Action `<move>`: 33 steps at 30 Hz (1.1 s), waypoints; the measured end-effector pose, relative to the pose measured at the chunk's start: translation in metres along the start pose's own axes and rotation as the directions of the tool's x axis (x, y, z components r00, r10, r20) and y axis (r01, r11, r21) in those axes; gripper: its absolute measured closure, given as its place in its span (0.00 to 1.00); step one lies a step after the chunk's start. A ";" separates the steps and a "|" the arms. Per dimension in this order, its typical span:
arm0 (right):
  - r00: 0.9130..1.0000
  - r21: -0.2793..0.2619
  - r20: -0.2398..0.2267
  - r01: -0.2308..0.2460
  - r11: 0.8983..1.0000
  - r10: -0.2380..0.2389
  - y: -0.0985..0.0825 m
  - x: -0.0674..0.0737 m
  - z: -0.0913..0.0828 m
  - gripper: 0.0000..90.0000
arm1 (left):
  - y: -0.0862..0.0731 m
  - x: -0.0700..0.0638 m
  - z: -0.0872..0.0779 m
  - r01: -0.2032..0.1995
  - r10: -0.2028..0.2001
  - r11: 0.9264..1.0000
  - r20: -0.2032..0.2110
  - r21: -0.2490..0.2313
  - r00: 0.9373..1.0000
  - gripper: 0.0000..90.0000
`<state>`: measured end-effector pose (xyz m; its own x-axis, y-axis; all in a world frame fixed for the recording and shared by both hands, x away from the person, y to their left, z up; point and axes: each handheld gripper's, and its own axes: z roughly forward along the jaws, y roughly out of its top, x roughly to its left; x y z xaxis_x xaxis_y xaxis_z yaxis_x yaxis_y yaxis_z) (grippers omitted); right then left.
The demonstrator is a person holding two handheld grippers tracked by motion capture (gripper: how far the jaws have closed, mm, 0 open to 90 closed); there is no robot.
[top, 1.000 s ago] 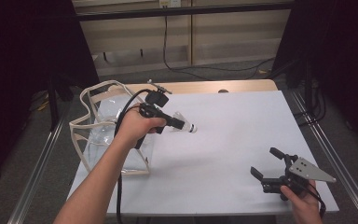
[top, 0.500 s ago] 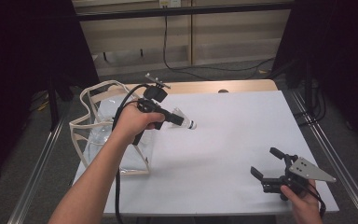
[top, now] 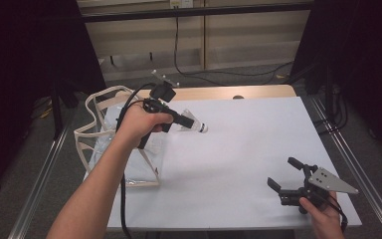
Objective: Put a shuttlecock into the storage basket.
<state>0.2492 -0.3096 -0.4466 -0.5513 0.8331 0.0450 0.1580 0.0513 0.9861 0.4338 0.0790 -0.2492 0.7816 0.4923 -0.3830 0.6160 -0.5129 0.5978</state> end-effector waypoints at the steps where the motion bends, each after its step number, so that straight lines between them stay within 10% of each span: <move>1: 1.000 0.000 0.001 0.001 1.000 -0.001 0.000 0.000 0.000 0.01 | 0.001 0.001 -0.001 -0.012 0.012 1.000 -0.003 0.012 1.000 1.00; 33: 1.000 -0.006 0.004 0.000 1.000 0.000 0.001 0.000 -0.002 0.01 | 0.010 0.007 -0.038 0.000 0.000 1.000 -0.070 0.000 0.998 1.00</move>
<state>0.2482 -0.3108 -0.4458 -0.5479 0.8354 0.0447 0.1530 0.0474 0.9871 0.4416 0.1037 -0.2194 0.7730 0.5403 -0.3324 0.6157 -0.5130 0.5981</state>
